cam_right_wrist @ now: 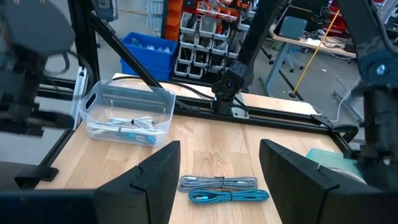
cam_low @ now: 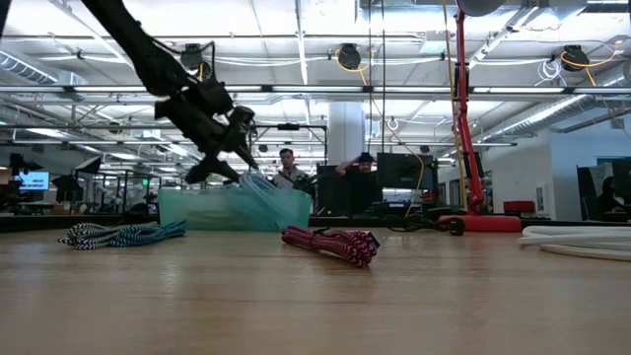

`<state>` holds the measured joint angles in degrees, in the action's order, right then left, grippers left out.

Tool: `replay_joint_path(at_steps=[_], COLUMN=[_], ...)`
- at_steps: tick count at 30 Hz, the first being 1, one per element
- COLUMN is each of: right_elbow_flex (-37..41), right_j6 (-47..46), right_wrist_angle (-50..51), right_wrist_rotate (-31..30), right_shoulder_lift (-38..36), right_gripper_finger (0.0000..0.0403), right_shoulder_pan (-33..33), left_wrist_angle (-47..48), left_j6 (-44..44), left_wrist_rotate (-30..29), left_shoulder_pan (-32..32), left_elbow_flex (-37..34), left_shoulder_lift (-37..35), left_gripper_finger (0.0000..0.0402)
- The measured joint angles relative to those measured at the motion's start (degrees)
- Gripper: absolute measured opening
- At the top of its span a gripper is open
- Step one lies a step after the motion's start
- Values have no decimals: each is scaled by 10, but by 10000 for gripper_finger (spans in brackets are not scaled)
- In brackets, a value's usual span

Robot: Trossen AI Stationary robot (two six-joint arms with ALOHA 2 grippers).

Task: Pick & Place USB Port
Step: Put the blue HDMI cable into the green bin, then adjust the blue HDMI Cable into the green bin

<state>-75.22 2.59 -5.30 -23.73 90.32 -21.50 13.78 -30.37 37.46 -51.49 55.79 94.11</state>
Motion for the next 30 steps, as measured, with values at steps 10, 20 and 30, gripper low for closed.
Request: replay_joint_path(at_steps=[10, 20, 30], right_elbow_flex=[0, 0, 0], right_j6=[-4, -4, -1], right_wrist_angle=[0, -2, -2], right_wrist_rotate=[0, 0, 0], right_shoulder_lift=[0, 0, 0], right_gripper_finger=[210, 210, 210], right_shoulder_pan=[0, -1, -7], left_wrist_angle=[284, 324, 267], left_j6=[106, 124, 146], left_wrist_rotate=[-214, -314, -334], left_shoulder_pan=[-13, 7, 27], left_elbow_flex=[86, 107, 107], left_shoulder_lift=[-82, -51, -6], left_gripper_finger=[177, 116, 3])
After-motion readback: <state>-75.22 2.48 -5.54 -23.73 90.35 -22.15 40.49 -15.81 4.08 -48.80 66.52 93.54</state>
